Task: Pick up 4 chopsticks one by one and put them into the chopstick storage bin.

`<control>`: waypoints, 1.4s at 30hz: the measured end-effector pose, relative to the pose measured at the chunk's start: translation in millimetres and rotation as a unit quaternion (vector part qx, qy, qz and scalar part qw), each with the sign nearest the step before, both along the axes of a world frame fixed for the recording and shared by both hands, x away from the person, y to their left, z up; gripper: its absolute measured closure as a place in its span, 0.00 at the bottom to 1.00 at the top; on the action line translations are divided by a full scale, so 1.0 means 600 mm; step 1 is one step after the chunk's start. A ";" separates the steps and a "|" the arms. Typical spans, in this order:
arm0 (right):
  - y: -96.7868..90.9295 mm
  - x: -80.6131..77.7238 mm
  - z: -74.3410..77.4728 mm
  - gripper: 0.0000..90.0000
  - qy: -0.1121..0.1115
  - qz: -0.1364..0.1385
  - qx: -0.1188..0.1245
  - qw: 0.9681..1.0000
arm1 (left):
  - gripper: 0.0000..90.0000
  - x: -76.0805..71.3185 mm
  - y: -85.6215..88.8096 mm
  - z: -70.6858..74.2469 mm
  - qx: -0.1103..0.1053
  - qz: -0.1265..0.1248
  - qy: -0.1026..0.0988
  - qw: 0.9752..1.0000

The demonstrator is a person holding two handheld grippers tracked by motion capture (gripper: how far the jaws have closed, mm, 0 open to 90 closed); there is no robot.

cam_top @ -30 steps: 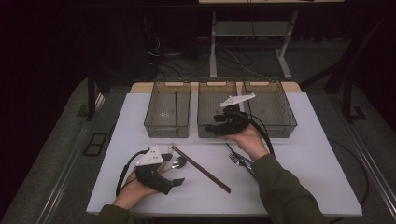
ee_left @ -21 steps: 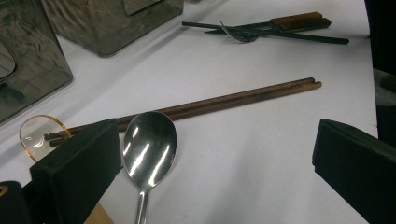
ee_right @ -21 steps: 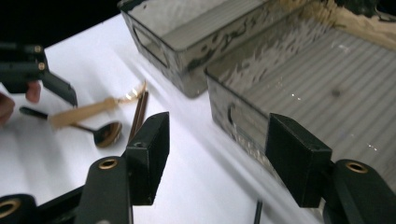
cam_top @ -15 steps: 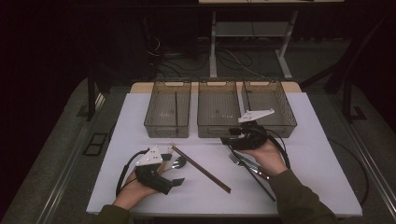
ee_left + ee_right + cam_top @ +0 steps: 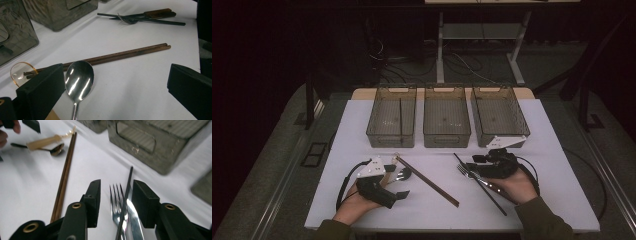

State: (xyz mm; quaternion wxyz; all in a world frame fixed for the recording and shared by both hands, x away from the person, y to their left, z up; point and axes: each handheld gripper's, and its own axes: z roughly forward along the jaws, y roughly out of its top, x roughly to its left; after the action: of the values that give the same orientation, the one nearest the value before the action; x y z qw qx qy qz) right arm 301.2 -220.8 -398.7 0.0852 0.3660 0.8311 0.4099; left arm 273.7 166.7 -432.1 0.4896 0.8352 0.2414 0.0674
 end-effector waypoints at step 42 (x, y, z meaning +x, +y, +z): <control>-0.035 -0.071 -0.072 0.87 0.050 -0.006 -0.081 0.995 | 0.01 0.000 -0.002 0.000 0.003 0.000 -0.002 1.000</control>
State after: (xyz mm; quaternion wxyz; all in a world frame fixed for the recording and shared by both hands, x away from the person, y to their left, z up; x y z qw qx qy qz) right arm 258.3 -241.9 -441.8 0.0751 0.3832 0.8624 0.3222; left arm 273.6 165.7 -432.2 0.4878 0.8362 0.2406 0.0698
